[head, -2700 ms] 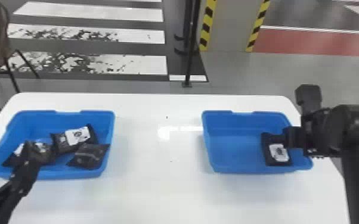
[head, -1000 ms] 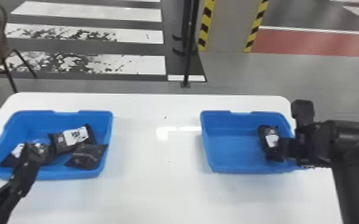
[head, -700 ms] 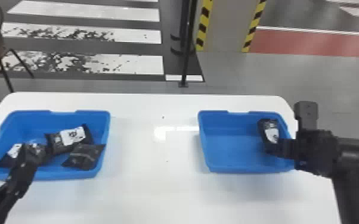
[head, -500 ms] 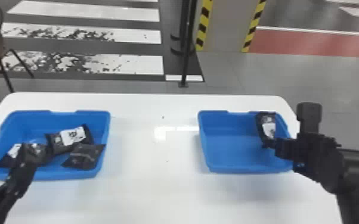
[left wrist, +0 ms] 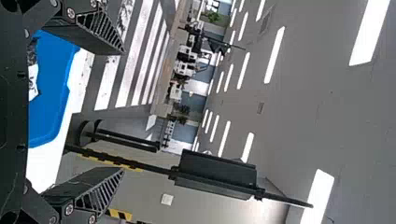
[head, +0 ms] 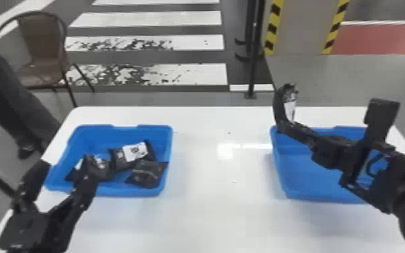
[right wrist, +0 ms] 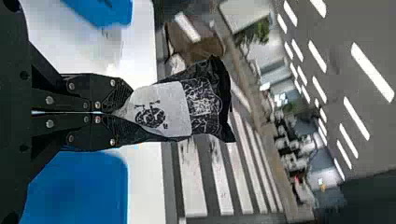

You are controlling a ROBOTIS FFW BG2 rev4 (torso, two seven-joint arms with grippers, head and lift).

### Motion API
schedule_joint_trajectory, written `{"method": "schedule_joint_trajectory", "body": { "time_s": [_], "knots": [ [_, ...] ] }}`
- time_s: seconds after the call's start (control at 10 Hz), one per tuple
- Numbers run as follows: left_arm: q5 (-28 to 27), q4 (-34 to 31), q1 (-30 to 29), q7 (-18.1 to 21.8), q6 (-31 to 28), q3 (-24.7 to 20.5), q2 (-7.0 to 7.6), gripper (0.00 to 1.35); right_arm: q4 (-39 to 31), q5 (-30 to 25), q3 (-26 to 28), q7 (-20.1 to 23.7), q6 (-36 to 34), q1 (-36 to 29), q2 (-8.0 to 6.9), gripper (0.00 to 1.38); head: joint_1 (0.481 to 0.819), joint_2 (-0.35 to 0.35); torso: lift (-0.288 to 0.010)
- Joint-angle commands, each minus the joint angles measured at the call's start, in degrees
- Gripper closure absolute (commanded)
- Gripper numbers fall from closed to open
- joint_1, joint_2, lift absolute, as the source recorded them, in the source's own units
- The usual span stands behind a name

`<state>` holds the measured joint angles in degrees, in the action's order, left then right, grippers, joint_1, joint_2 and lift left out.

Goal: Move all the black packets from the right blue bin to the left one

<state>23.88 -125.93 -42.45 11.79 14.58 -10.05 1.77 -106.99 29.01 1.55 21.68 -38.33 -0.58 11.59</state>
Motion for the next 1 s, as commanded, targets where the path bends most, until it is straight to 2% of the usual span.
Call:
{"method": "schedule_joint_trajectory", "body": {
  "time_s": [0.0,0.2,0.3,0.5,0.6,0.9],
  "knots": [
    [0.23,0.0,0.41,0.52,-0.65,0.23,-0.01,0.16,3.85,8.58,-11.38,2.4,5.0,2.27,1.42,1.16,0.695,0.15,-0.14],
    [-0.45,0.0,1.81,2.19,-1.64,1.26,0.52,0.16,3.57,11.9,-19.83,3.98,7.39,3.39,2.04,1.16,0.695,0.311,-0.14],
    [-0.68,0.0,3.36,3.68,-4.03,2.4,1.14,0.16,4.97,12.58,-22.92,5.3,10.2,4.38,2.39,1.16,0.695,0.34,-0.14],
    [-1.94,0.0,6.31,6.76,-8.95,4.68,2.54,0.16,4.69,13.95,-26.58,7.24,12.17,5.36,2.74,1.16,0.695,0.35,-0.14],
    [-2.28,0.0,7.44,7.99,-10.92,5.03,2.54,0.16,4.27,14.07,-27.95,7.59,12.17,5.5,2.74,1.16,0.695,0.35,-0.14],
    [-1.82,0.0,8.28,8.34,-13.17,5.83,2.8,0.16,4.55,16.58,-32.63,7.59,12.03,5.93,3.27,1.16,0.695,0.35,-0.14]
  ]
}}
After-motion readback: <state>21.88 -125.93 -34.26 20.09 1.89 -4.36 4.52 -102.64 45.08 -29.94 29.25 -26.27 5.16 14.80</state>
